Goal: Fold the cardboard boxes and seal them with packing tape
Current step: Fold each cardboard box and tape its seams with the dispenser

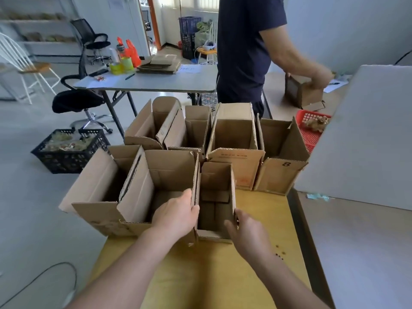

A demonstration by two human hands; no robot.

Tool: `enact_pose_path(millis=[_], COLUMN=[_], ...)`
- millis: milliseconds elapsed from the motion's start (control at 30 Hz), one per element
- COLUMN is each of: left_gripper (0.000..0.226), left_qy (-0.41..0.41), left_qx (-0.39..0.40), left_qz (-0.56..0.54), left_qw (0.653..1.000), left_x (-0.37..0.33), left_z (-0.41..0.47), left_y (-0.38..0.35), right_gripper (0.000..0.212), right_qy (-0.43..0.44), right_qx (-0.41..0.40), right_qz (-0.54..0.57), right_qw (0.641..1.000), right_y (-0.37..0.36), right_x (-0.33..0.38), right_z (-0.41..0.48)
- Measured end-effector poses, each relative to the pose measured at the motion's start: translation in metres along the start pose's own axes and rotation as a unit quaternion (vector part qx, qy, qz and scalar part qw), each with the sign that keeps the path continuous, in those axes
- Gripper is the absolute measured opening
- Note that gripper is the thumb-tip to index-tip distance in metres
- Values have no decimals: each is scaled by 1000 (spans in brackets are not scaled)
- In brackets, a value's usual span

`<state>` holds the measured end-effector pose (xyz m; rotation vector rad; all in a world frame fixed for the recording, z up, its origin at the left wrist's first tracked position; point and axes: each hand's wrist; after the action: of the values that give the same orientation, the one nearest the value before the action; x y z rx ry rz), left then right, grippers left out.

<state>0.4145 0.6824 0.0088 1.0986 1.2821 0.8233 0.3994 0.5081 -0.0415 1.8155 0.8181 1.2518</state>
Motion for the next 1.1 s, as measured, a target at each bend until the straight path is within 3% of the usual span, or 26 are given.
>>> enact_pose_path(millis=[133, 267, 400, 500, 800, 1100], left_gripper=[62, 62, 52, 44, 49, 45], left_qy=[-9, -54, -158, -249, -353, -470], left_qx=[21, -17, -122, -144, -21, 47], left_qz=[4, -23, -64, -112, -78, -74], left_qw=[1000, 998, 978, 951, 932, 878], left_x=[1, -2, -12, -26, -81, -182], left_z=[0, -8, -27, -47, -84, -144], left_y=[4, 16, 21, 14, -48, -86], right_gripper=[53, 53, 44, 43, 32, 33], right_qy=[-5, -13, -9, -23, -142, -282], right_qx=[-29, -73, -164, -220, -287, -327], right_qz=[-29, -13, -21, -32, -87, -113], right_qw=[999, 997, 986, 975, 943, 895], right_y=[3, 16, 33, 41, 54, 76], right_x=[1, 3, 4, 0, -73, -164], right_z=[-7, -23, -51, -81, -184, -284])
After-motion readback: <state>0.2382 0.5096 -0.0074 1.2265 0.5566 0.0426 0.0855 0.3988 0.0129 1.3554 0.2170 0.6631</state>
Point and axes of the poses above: each hand's wrist, its own z-axis towards the middle knuckle, its own y-axis out of the back of the hand, x = y × z, and after that the axes turned 13 degrees about -y, right-handed
